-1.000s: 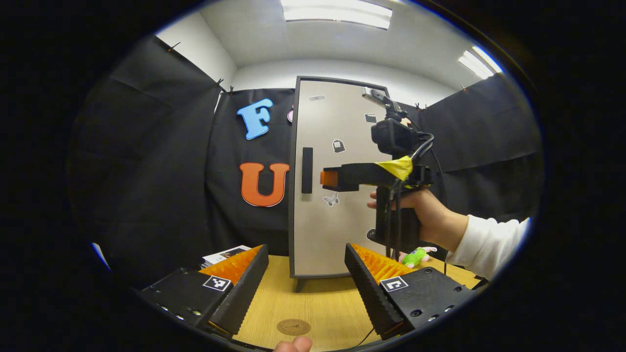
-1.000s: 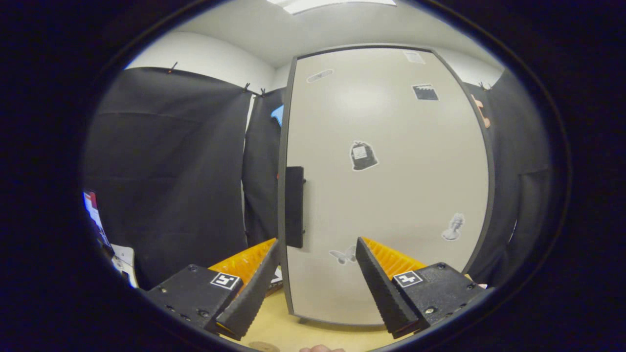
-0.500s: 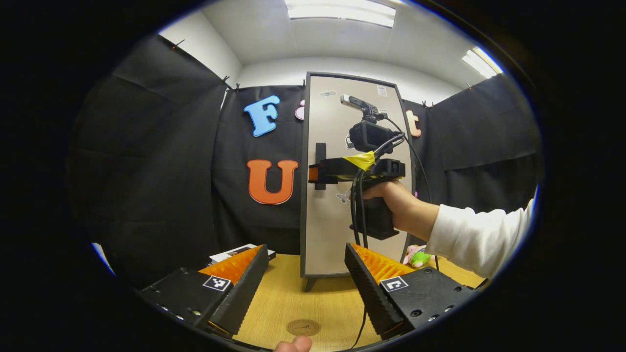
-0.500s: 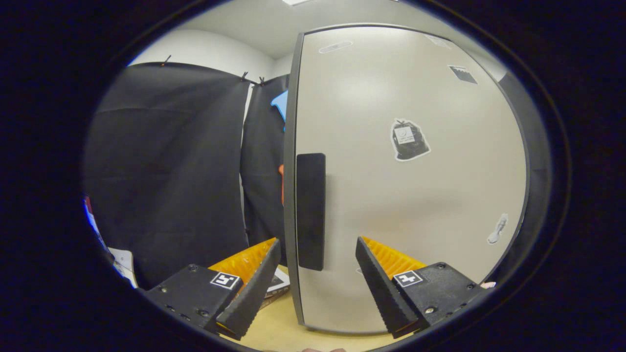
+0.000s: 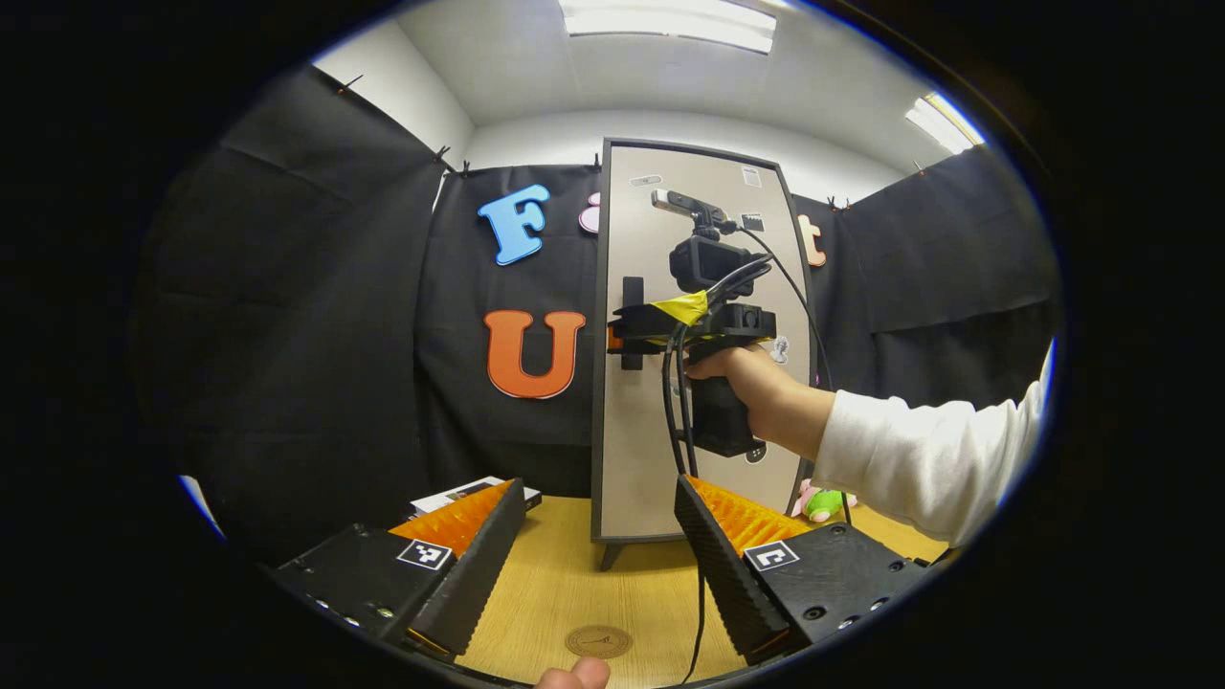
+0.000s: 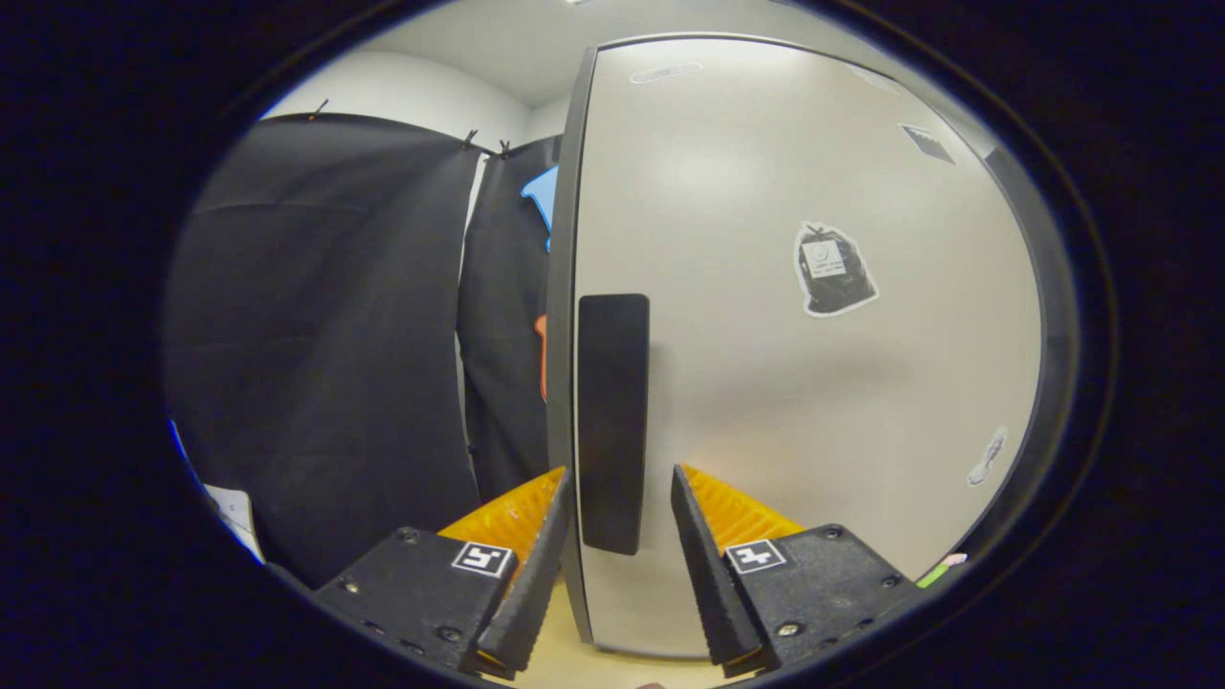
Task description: Open the cabinet door with the right hand, grasp the bottle in the cabinet with the left hand and place it on the coaster, then close the cabinet door with the right hand.
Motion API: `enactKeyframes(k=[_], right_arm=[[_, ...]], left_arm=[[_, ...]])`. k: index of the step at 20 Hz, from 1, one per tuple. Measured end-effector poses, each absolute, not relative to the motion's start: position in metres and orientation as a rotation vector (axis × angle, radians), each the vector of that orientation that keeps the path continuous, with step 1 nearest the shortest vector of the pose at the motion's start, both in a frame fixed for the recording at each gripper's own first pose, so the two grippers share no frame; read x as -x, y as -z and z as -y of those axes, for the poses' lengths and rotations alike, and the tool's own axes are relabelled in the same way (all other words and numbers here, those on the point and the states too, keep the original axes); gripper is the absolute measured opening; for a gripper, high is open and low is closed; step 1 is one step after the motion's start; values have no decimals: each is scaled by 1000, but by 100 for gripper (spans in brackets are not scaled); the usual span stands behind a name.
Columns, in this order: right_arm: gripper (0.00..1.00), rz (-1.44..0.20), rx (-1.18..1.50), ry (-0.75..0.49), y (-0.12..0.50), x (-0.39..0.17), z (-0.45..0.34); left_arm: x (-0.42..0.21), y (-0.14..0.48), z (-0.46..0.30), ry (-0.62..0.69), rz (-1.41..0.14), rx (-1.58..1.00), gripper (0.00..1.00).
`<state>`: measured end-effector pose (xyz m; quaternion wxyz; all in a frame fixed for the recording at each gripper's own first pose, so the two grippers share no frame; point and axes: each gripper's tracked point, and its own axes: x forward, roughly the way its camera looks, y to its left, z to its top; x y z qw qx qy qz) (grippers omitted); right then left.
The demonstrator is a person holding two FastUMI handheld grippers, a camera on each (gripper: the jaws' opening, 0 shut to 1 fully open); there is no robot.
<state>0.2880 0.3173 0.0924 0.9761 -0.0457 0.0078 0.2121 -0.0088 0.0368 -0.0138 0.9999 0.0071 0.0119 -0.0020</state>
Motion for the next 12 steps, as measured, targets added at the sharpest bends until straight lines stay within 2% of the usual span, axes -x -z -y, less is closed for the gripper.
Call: enactKeyframes(k=[1,2,5,7,10,12], right_arm=[[64,-13,90,-432,-93,-288,-319],[53,-14,87,-440,-92,-289,-322],[39,-15,110,-425,-91,-290,-324],[37,-3,111,-419,-90,-290,-322],[28,-3,108,-434,-90,-290,-322],[26,0,122,-430,-89,-290,-322]], left_arm=[[8,14,-37,7,-26,-14,95],[8,15,-36,10,-27,-14,95],[6,16,-38,8,-27,-15,95],[5,15,-40,5,-28,-12,95],[2,18,-41,3,-35,-5,95],[2,18,-40,5,-36,-6,95]])
